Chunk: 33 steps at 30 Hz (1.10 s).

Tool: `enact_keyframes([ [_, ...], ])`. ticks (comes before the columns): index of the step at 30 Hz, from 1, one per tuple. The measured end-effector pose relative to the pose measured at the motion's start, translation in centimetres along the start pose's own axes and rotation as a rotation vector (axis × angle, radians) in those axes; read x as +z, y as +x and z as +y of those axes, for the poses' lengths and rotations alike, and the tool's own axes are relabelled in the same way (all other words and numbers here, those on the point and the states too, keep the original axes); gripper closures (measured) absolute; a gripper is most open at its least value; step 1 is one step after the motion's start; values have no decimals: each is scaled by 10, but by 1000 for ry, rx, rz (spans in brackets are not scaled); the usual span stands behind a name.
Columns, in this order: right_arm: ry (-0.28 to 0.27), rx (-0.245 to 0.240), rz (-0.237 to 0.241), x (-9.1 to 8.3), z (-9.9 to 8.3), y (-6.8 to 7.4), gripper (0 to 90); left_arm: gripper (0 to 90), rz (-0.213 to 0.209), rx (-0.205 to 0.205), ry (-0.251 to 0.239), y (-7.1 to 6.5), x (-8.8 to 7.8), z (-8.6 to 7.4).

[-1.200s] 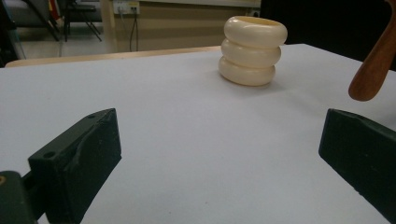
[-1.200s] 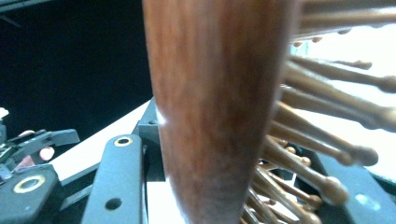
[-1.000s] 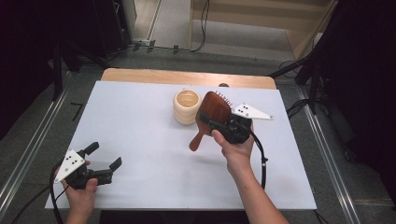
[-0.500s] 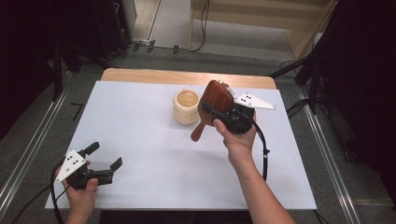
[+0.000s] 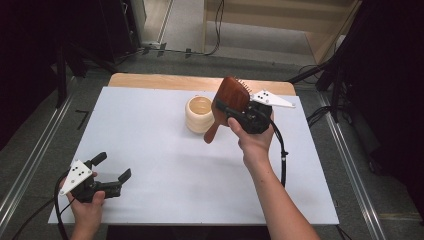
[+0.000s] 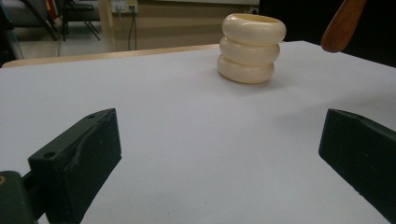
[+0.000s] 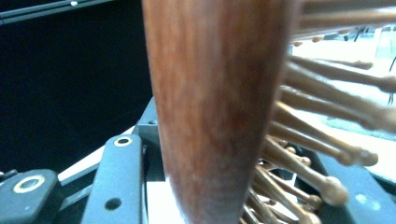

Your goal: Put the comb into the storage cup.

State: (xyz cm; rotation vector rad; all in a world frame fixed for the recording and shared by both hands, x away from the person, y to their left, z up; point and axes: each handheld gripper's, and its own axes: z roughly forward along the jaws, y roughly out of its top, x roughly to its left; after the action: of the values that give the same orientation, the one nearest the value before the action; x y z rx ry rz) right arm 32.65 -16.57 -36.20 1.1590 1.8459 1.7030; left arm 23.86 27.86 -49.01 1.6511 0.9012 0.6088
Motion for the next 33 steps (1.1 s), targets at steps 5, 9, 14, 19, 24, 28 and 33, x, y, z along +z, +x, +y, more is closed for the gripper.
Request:
enact_keyframes([
  [5,-4,-3,2,4,5,-1,505,0,-2,0,0,0,0,0],
  [9,-11,0,3,7,8,-2,506,0,-2,-1,-3,0,0,0],
  [14,-12,-5,1,11,13,-4,505,0,-4,-1,-2,1,0,0],
  [19,-24,6,-2,13,17,-8,505,0,-4,-1,-1,1,-1,0],
  [24,-33,2,-2,16,22,-10,505,0,-7,0,-6,1,-1,0],
  [28,-44,1,-2,17,26,-11,505,0,-8,-3,-8,1,-1,0],
  [33,-44,-2,-7,19,30,-11,505,0,-9,-1,-7,1,-1,0],
])
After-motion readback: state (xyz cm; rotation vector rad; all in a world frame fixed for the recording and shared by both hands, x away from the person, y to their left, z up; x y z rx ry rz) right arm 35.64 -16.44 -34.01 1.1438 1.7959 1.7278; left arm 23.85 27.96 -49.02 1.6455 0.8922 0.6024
